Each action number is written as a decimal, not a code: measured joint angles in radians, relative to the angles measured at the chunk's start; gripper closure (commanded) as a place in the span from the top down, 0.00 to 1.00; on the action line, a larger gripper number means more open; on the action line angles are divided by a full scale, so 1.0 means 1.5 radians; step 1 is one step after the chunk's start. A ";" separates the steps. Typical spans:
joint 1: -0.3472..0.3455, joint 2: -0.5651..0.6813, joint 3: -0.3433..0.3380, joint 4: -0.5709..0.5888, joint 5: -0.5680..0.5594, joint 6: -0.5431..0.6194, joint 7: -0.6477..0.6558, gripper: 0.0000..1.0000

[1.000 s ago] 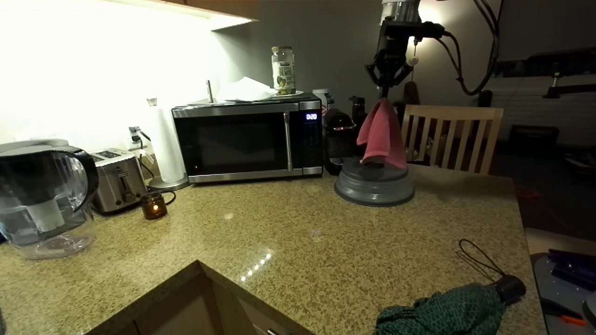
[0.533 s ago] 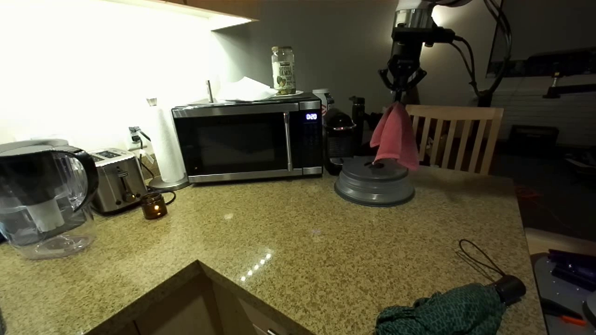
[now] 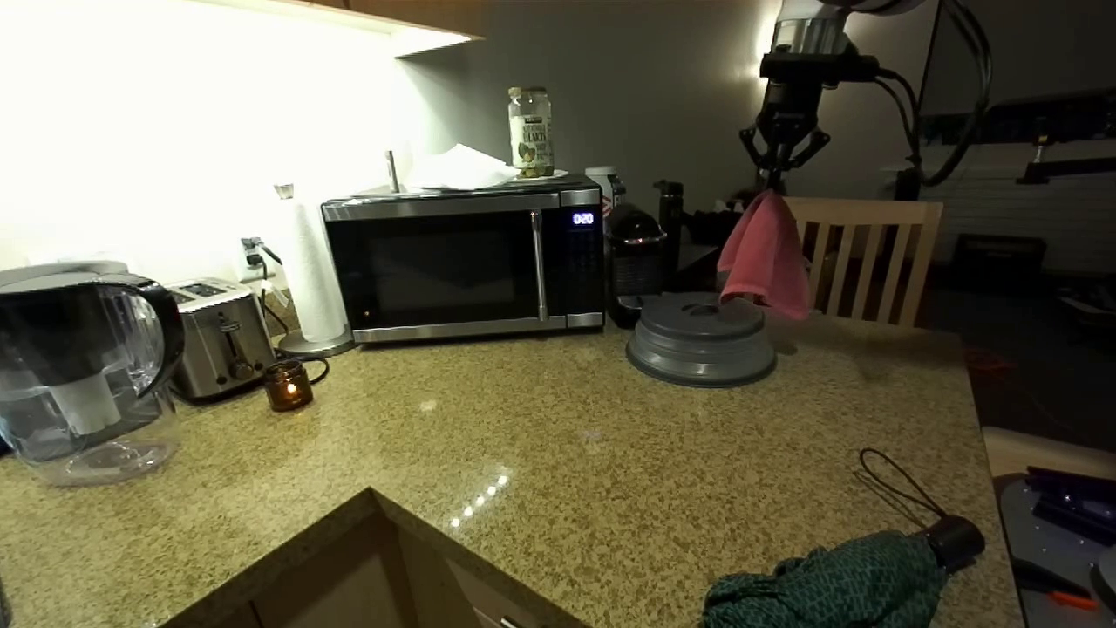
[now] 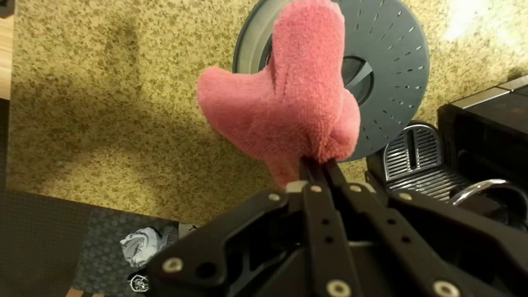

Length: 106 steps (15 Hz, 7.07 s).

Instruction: Pick up the pink cloth and put it on the left side of the counter

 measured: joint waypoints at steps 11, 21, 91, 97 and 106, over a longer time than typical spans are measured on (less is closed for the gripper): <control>-0.038 -0.082 0.005 -0.072 -0.004 -0.002 0.054 0.04; -0.037 -0.027 0.037 -0.109 -0.034 -0.033 0.111 0.04; -0.087 0.052 -0.033 -0.097 -0.213 0.025 0.386 0.04; -0.087 0.052 -0.033 -0.097 -0.213 0.023 0.386 0.29; -0.085 0.066 -0.033 -0.097 -0.213 0.019 0.386 0.80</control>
